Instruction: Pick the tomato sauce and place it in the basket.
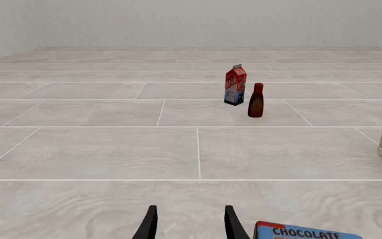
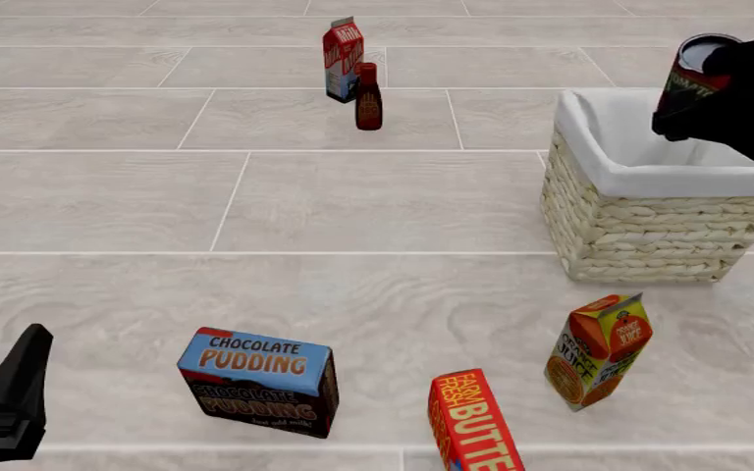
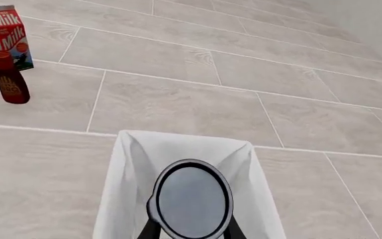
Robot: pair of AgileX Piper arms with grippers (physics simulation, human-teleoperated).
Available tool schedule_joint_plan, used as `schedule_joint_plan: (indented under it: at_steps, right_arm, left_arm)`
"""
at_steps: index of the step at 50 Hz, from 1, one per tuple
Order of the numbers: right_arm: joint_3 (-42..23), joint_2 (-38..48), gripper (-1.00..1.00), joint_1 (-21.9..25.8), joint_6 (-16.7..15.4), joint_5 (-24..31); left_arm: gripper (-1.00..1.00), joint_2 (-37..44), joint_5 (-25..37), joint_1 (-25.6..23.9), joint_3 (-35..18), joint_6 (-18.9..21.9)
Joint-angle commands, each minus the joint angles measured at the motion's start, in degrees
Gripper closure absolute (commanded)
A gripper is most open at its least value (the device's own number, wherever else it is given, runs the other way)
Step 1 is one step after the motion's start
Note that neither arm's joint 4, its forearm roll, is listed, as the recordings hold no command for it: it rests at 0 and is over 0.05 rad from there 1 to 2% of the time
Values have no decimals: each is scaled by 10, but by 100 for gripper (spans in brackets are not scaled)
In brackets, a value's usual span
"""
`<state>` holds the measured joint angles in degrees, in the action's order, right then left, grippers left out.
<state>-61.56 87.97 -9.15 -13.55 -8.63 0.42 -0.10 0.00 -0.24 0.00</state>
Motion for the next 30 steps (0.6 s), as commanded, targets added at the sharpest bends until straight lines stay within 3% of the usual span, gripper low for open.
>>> schedule_joint_plan:
  at_steps: [1,30]
  right_arm:
    - [-6,14,100,1,11,-2]
    - [-35,48,100,-4,12,16]
  left_arm:
    - [-100,0,0,0,0,0]
    - [-100,0,0,0,0,0]
